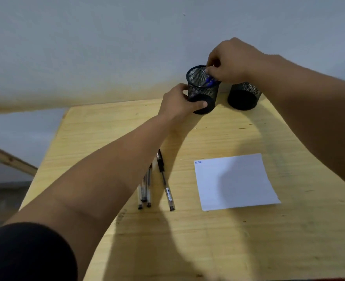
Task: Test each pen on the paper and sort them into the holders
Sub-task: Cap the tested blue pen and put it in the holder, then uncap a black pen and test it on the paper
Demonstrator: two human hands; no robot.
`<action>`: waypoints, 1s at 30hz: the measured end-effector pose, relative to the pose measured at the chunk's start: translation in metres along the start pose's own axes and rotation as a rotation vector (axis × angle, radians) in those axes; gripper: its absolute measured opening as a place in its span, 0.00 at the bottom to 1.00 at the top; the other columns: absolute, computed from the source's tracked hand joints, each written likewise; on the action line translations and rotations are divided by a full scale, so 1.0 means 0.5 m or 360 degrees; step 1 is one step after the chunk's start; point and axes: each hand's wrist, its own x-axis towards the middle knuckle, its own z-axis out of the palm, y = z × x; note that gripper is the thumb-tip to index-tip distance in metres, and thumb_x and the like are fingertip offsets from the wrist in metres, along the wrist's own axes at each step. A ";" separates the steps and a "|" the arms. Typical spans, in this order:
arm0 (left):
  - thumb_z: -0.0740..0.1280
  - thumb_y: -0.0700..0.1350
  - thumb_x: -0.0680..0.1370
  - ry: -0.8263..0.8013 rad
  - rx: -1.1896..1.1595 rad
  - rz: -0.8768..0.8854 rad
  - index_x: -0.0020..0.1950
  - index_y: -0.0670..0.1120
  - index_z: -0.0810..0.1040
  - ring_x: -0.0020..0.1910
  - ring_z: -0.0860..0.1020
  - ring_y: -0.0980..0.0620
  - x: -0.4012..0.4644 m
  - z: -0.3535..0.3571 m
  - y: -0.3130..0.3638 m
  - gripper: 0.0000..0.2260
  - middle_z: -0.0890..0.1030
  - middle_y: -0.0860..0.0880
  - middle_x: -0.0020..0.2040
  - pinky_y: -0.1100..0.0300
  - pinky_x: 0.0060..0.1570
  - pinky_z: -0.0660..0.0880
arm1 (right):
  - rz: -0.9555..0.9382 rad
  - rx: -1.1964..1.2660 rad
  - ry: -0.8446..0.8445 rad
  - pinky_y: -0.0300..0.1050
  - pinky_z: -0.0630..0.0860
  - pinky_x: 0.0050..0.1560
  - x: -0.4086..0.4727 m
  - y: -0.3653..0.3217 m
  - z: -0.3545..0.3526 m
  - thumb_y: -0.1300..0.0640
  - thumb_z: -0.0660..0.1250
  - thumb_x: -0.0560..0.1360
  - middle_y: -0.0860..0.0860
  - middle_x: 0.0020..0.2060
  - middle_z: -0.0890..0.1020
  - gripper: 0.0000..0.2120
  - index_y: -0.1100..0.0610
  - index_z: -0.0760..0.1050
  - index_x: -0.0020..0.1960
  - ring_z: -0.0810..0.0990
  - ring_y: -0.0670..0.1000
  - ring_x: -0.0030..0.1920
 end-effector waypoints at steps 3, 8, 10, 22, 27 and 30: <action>0.77 0.51 0.71 -0.0096 0.0035 0.0006 0.71 0.47 0.72 0.54 0.79 0.51 -0.015 -0.022 -0.013 0.31 0.81 0.48 0.58 0.58 0.53 0.75 | -0.0047 0.0015 0.0300 0.49 0.73 0.49 -0.024 -0.001 -0.009 0.50 0.63 0.78 0.55 0.54 0.82 0.14 0.55 0.81 0.57 0.79 0.57 0.54; 0.71 0.50 0.76 -0.0227 0.0292 0.0029 0.66 0.50 0.77 0.55 0.79 0.51 -0.062 -0.078 -0.054 0.18 0.82 0.53 0.54 0.58 0.55 0.73 | 0.0054 0.0288 0.0591 0.44 0.71 0.47 -0.089 -0.025 0.002 0.54 0.62 0.77 0.52 0.50 0.83 0.12 0.54 0.82 0.54 0.77 0.50 0.48; 0.70 0.50 0.77 -0.0229 0.0352 0.0042 0.62 0.50 0.79 0.53 0.78 0.51 -0.084 -0.100 -0.067 0.14 0.81 0.54 0.51 0.58 0.52 0.72 | 0.0084 0.0384 0.0572 0.46 0.75 0.47 -0.119 -0.044 0.026 0.55 0.63 0.76 0.51 0.47 0.84 0.10 0.54 0.82 0.51 0.80 0.53 0.48; 0.67 0.50 0.78 -0.0382 0.0718 0.0215 0.56 0.47 0.83 0.54 0.79 0.50 -0.186 -0.159 -0.113 0.12 0.83 0.49 0.55 0.57 0.51 0.75 | -0.0202 0.0573 -0.0450 0.46 0.77 0.48 -0.305 -0.220 0.141 0.35 0.74 0.64 0.40 0.45 0.79 0.29 0.44 0.77 0.62 0.77 0.44 0.46; 0.67 0.51 0.78 -0.0409 0.0740 0.0287 0.52 0.49 0.85 0.51 0.80 0.51 -0.201 -0.161 -0.118 0.10 0.85 0.50 0.52 0.53 0.51 0.77 | -0.0298 0.0400 -0.0583 0.47 0.77 0.51 -0.349 -0.264 0.158 0.35 0.77 0.58 0.41 0.49 0.78 0.37 0.45 0.74 0.63 0.77 0.46 0.49; 0.67 0.50 0.78 -0.0400 0.0733 0.0292 0.51 0.50 0.85 0.50 0.81 0.53 -0.211 -0.161 -0.121 0.09 0.85 0.52 0.51 0.52 0.51 0.78 | -0.0237 0.0507 -0.0512 0.44 0.76 0.46 -0.362 -0.268 0.177 0.39 0.77 0.62 0.41 0.48 0.78 0.33 0.44 0.73 0.64 0.77 0.45 0.46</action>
